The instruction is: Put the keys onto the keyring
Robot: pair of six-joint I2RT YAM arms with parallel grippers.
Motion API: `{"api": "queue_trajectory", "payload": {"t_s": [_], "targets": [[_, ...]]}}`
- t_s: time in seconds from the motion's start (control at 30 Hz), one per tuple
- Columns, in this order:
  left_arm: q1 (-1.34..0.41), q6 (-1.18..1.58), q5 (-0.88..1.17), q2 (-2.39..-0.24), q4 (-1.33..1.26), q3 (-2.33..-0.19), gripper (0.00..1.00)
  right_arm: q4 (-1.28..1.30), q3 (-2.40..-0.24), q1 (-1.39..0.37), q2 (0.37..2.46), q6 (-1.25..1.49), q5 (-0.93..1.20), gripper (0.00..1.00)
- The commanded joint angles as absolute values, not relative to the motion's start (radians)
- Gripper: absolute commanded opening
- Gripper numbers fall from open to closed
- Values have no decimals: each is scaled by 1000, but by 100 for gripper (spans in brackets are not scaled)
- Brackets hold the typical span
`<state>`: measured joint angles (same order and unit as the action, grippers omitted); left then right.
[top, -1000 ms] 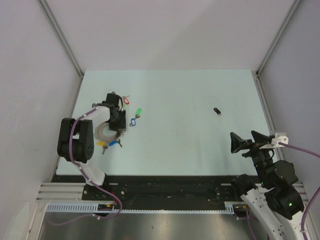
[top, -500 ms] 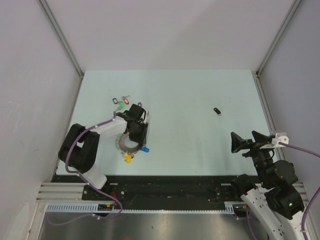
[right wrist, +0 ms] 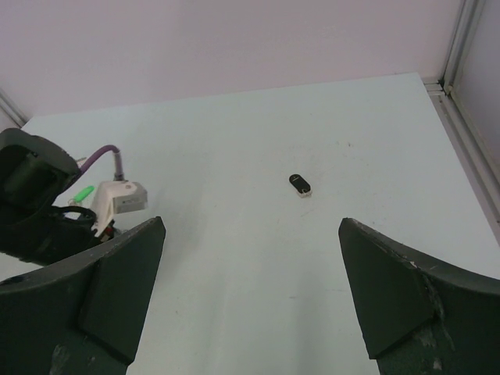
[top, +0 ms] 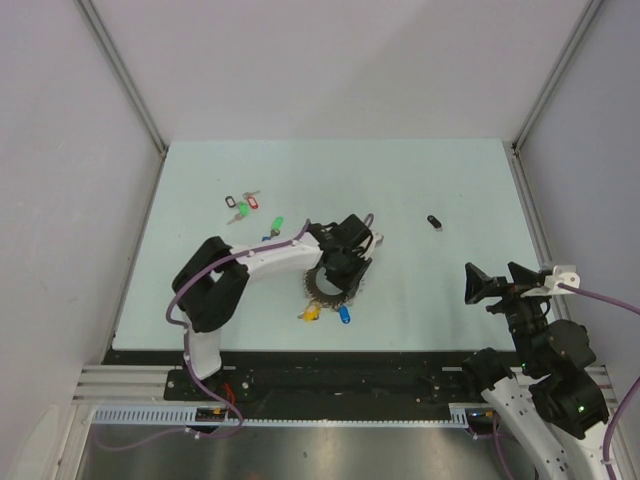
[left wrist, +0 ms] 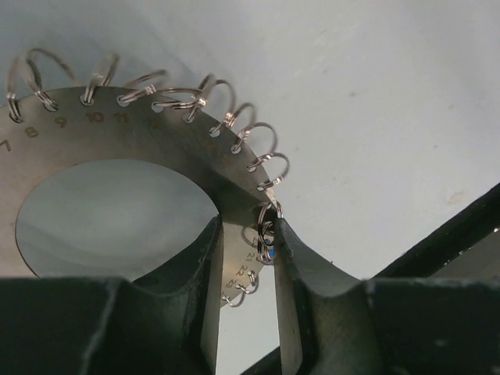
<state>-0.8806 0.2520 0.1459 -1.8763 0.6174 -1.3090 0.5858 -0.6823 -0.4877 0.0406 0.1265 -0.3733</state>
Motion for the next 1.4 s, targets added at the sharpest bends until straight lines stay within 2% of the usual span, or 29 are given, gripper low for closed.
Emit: {"api": "queue_trajectory", "payload": {"t_s": [0.0, 0.13, 0.23, 0.27, 0.47, 0.6, 0.73, 0.9, 1.1, 1.23, 1.3, 1.37], "targets": [[-937, 102, 132, -1948, 663, -1437, 24, 546, -756, -486, 90, 132, -336, 100], [-969, 32, 94, -1959, 660, -1427, 25, 552, -804, -486, 181, 189, -246, 100], [-969, 5, 83, -1890, 606, -1329, 36, 560, -813, -486, 248, 239, -174, 100], [-969, 3, 80, -1870, 588, -1307, 43, 567, -811, -486, 285, 253, -141, 100], [-969, 43, 72, -1670, 454, -1174, 65, 615, -810, -488, 435, 360, -109, 100], [-965, 133, 2, -1512, 373, -1083, 71, 588, -769, -486, 552, 361, -36, 100], [-925, 236, -121, -1346, 437, -1025, 80, 516, -716, -508, 665, 377, 52, 100], [-841, 282, -134, -1139, 573, -1011, 92, 445, -680, -719, 817, 388, -132, 96], [-652, 206, -44, -942, 635, -953, 100, 327, -681, -888, 1096, 338, -232, 87], [-554, 193, -65, -881, 548, -800, 100, 252, -699, -952, 1250, 308, -264, 83], [-496, 193, 9, -868, 555, -790, 100, 244, -716, -979, 1326, 296, -287, 76], [-488, 193, -43, -858, 555, -796, 100, 239, -742, -1011, 1373, 276, -314, 70]]}}
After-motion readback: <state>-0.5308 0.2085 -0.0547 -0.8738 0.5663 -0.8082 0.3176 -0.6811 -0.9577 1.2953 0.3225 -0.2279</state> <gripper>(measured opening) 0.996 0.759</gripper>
